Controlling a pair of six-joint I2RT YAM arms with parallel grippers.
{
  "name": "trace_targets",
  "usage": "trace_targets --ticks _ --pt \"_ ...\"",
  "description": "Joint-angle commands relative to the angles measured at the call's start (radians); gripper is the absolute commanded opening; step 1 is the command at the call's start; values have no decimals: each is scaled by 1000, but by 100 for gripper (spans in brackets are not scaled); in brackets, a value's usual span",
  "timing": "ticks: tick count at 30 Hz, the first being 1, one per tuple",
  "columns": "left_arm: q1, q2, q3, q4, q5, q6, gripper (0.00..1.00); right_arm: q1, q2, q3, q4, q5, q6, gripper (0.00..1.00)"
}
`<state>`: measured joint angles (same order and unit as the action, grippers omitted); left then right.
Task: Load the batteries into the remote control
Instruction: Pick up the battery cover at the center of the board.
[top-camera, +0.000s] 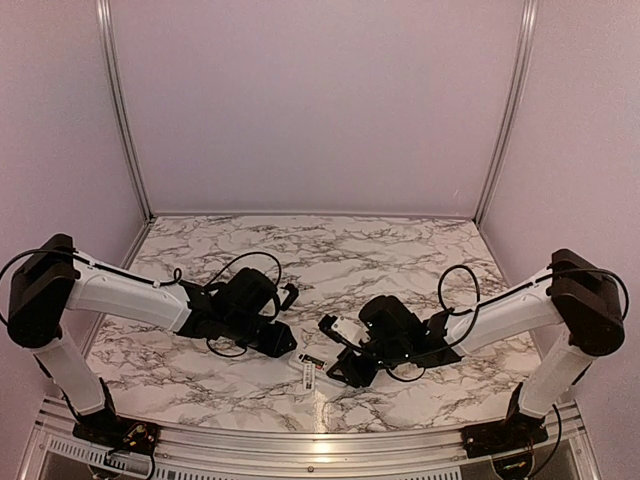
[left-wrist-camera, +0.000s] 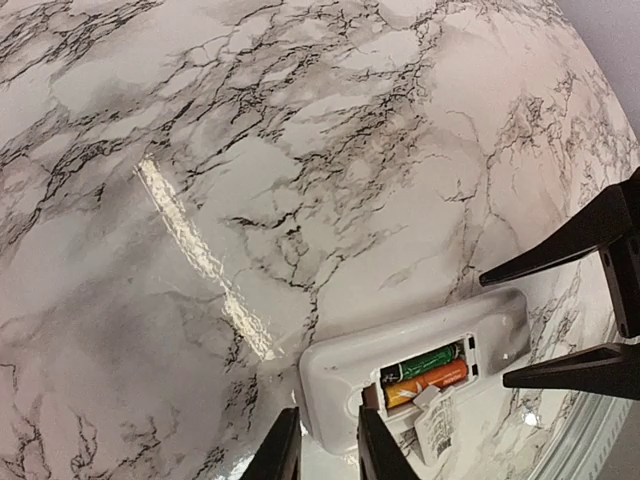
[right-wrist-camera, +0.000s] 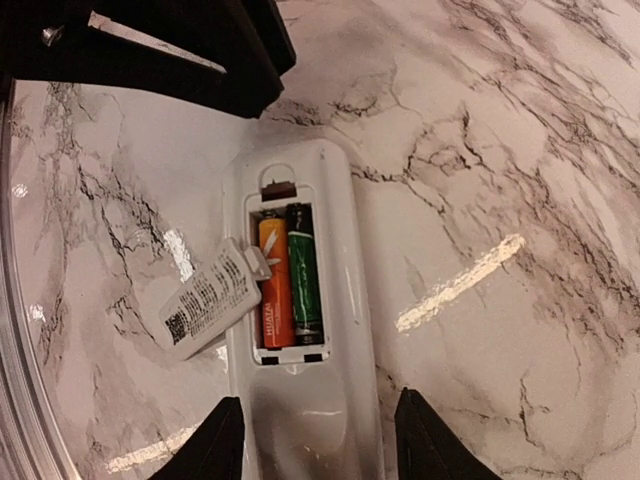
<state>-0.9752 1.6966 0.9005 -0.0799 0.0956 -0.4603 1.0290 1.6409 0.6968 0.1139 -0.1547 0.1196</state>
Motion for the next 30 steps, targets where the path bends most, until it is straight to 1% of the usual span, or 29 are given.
trace_targets --ticks 1,4,7,10,15,18,21,24,28,30 --pt "18 -104 -88 67 9 9 24 0 -68 48 -34 0 -26 49" --pt "25 -173 -150 115 -4 11 29 16 -95 63 -63 9 5 47" --pt "31 -243 -198 156 -28 -1 36 60 -97 90 -74 24 90 42" --pt "38 -291 -234 195 -60 -17 41 127 -55 139 -106 51 219 38" --pt "45 -326 -265 225 -70 -23 42 213 52 205 -175 104 368 33" --pt "46 -342 -277 229 -70 -18 43 236 91 242 -233 147 426 33" --pt "46 -368 -297 239 -77 -16 43 260 130 292 -306 222 463 34" --pt "46 -393 -314 250 -80 -14 43 266 168 313 -326 241 492 36" --pt "45 -417 -332 256 -86 -11 43 266 208 326 -333 280 536 45" --pt "45 -431 -343 258 -88 -13 43 266 226 340 -352 308 554 46"
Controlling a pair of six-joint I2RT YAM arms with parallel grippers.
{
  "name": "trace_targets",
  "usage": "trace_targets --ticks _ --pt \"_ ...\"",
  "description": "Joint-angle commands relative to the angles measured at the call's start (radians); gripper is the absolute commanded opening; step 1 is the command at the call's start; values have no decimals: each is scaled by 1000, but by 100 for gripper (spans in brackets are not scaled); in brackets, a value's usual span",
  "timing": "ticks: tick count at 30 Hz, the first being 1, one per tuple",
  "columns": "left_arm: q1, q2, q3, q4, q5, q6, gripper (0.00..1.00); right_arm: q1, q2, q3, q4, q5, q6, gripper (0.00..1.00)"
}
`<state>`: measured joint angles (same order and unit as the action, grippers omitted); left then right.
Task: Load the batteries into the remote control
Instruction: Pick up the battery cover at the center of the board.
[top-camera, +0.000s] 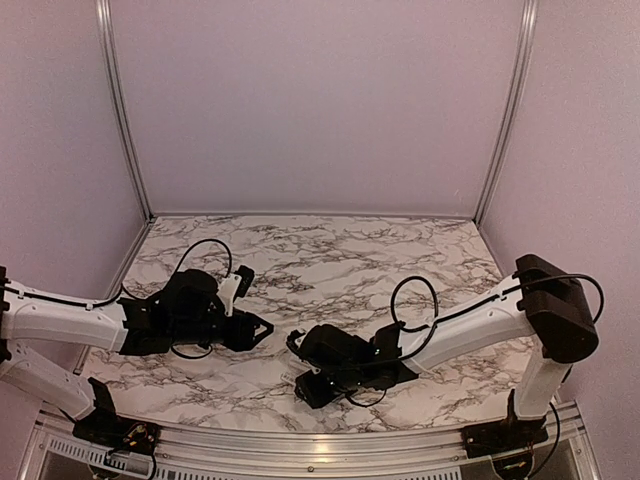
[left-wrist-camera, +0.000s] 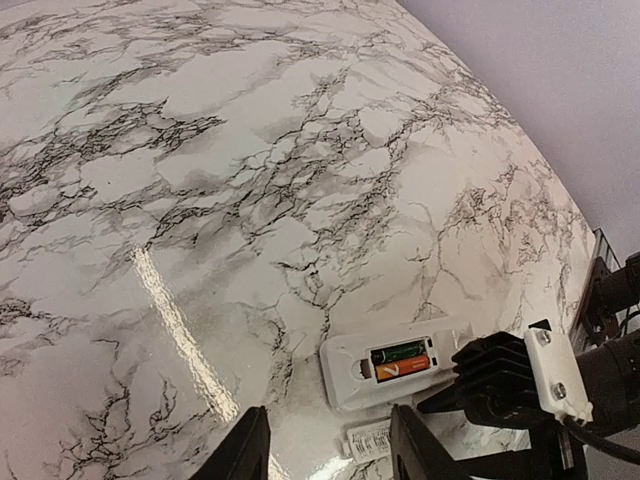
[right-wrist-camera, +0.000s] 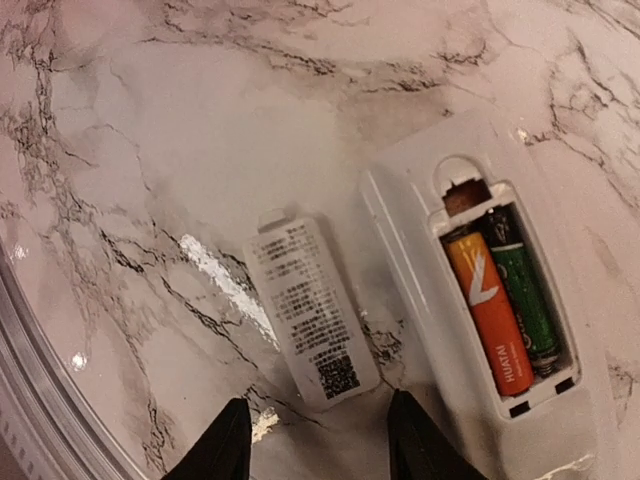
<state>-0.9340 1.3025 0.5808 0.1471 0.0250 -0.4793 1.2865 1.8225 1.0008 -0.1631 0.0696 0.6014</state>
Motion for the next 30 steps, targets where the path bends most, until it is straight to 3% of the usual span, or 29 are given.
trace_targets --ticks 1,6,20,24,30 --pt "4 -43 -28 33 -17 4 43 8 55 48 -89 101 78 46" --pt "5 -65 -42 36 -17 10 43 8 83 82 -104 133 64 46" --pt "90 -125 -56 -11 29 -10 44 -32 146 177 -138 -53 -364 47" --pt "115 -165 -53 -48 17 -3 46 -34 166 207 -158 -129 -409 43" --pt "164 -187 -48 -85 13 -11 47 -32 216 261 -223 -108 -453 41"
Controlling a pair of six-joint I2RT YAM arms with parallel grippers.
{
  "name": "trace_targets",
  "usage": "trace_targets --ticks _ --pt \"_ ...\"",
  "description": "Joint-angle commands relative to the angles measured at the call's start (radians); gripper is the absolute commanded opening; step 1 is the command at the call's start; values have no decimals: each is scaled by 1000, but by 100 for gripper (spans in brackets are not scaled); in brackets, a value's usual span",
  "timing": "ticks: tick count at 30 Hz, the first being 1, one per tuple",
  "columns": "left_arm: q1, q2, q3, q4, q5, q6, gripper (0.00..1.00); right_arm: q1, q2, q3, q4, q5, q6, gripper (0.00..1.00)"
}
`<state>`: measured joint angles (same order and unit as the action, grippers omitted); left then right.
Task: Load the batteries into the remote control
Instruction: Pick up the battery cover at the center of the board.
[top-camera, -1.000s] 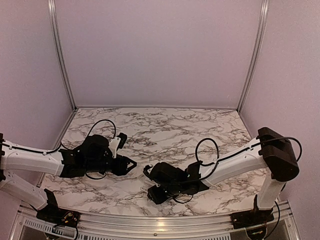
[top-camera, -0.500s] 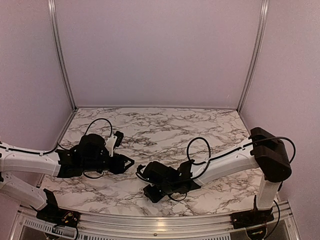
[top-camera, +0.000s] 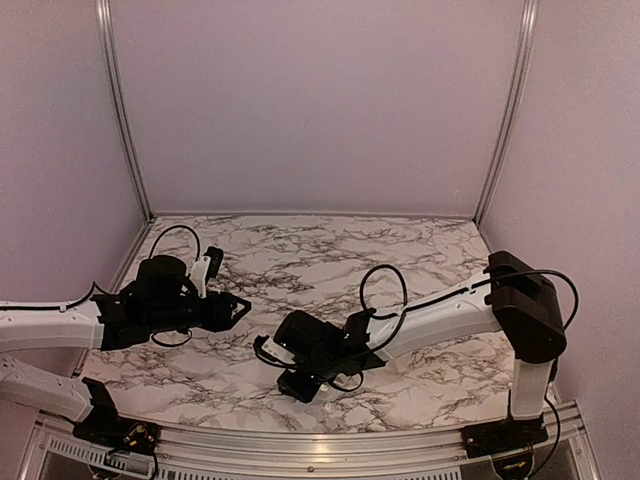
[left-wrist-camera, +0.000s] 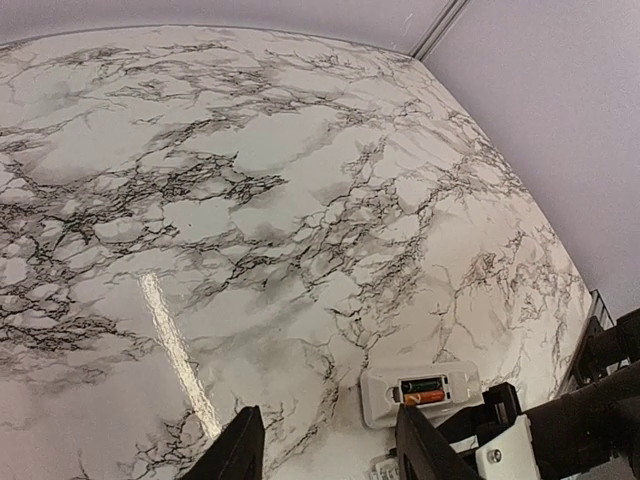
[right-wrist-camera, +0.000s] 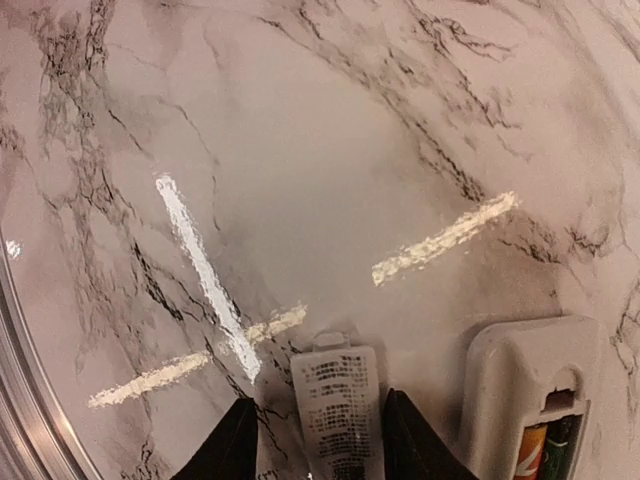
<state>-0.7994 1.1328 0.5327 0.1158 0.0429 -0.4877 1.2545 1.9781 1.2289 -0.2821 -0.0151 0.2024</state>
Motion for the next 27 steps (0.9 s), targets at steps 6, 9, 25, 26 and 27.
trace_targets --ticks 6,9,25,26,27 --pt "57 -33 -7 -58 5 -9 48 5 123 94 -191 43 -98 38" --pt "69 -34 -7 -65 9 -2 48 5 145 116 -224 55 -120 37" --pt "85 2 0 -31 17 5 48 -31 20 89 -136 4 -169 6" --pt "85 5 1 -29 20 6 48 -45 -15 68 -72 -1 -161 6" --pt "85 7 3 -28 21 6 48 -59 -58 35 -36 -6 -153 5"
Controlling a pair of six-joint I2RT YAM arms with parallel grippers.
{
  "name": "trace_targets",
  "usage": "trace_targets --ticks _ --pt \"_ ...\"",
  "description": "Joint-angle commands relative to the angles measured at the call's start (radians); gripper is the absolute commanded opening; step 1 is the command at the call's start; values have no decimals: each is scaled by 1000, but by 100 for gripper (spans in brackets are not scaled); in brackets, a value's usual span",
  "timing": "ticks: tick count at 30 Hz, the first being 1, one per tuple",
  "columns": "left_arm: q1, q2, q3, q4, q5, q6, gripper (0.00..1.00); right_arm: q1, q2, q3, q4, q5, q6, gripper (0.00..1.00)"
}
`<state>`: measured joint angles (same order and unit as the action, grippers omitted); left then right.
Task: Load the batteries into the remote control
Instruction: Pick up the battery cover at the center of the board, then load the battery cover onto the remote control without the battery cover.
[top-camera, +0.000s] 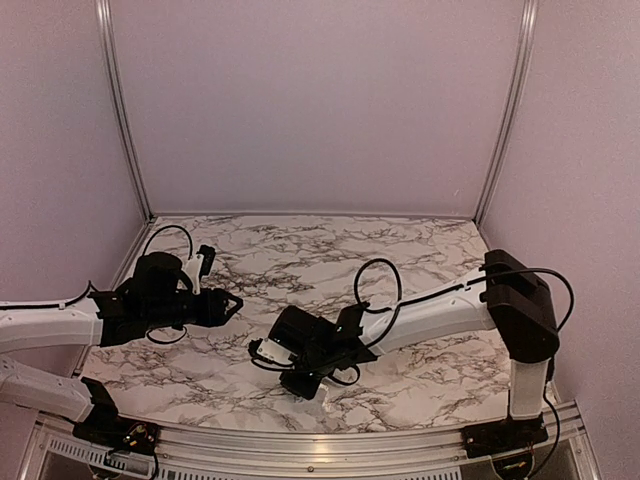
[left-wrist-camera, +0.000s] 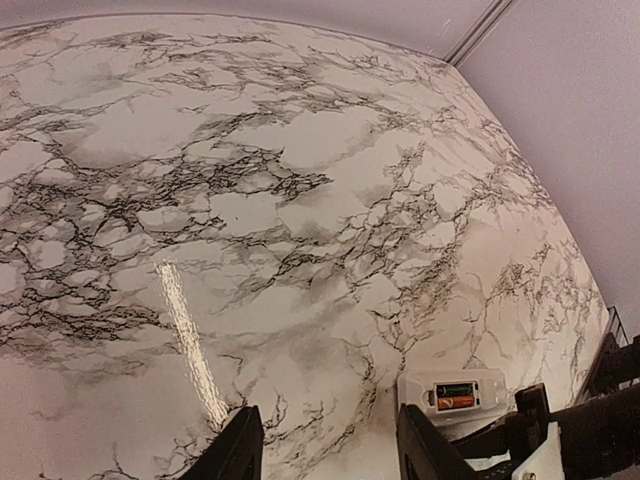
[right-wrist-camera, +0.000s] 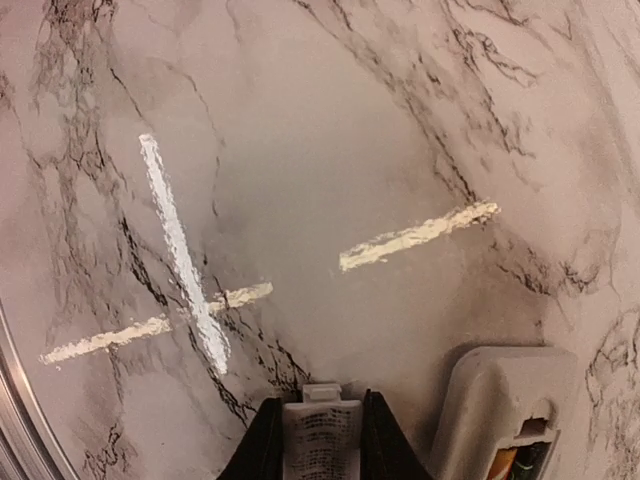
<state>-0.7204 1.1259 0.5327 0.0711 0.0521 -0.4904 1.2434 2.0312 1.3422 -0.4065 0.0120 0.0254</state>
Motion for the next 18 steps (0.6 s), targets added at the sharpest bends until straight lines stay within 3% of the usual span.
trace_targets --ticks 1,9,18 --pt "6 17 4 16 12 9 48 -63 -153 -116 141 -40 29 5" --pt "6 17 0 35 5 8 47 -147 -443 -407 523 -51 43 5" --pt "6 35 10 53 5 -10 48 -153 -470 -588 792 0 73 0"
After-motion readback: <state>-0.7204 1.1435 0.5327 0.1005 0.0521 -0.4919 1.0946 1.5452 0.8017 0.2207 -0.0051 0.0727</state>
